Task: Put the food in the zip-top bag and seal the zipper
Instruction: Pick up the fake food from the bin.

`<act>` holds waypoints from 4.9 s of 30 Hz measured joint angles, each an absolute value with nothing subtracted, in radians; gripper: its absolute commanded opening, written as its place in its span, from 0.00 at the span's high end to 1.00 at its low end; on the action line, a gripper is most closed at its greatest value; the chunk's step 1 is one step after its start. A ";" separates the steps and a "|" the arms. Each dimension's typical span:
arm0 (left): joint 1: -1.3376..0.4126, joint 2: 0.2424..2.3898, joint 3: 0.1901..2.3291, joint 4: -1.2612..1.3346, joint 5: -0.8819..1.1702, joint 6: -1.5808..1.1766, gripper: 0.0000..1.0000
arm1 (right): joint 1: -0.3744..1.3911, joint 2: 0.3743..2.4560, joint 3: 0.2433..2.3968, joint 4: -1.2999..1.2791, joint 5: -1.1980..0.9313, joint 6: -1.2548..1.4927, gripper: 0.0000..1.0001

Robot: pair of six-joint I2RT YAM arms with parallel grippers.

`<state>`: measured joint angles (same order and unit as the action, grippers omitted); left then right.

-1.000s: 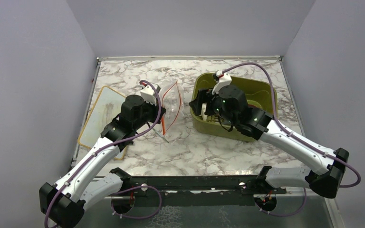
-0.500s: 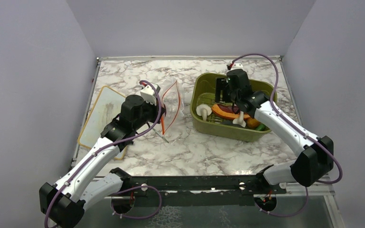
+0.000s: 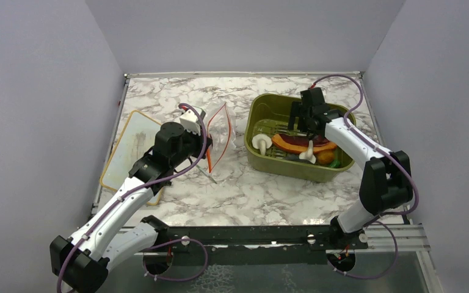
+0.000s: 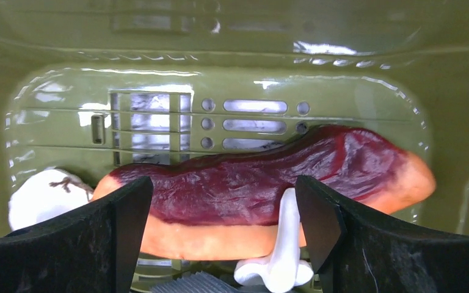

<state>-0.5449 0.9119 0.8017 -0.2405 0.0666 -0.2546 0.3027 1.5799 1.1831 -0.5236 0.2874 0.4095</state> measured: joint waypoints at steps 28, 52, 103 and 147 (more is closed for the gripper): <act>-0.545 0.901 0.794 -0.240 0.054 -0.255 1.00 | 0.282 1.585 1.032 -0.381 0.037 0.590 0.50; -0.545 0.901 0.794 -0.240 0.053 -0.255 1.00 | 0.354 1.427 0.922 -0.306 -0.130 0.123 0.29; -0.545 0.901 0.788 -0.234 0.051 -0.256 1.00 | 0.415 1.473 0.982 -0.170 0.107 0.006 0.36; -0.544 0.901 0.788 -0.233 0.035 -0.255 1.00 | 0.411 1.607 1.007 -0.024 0.064 -0.134 0.85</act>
<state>-0.5442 0.9012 0.7883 -0.2333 0.0349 -0.2554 0.4107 1.6073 1.0069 -0.0242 0.0643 -0.1341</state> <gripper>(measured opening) 0.015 0.266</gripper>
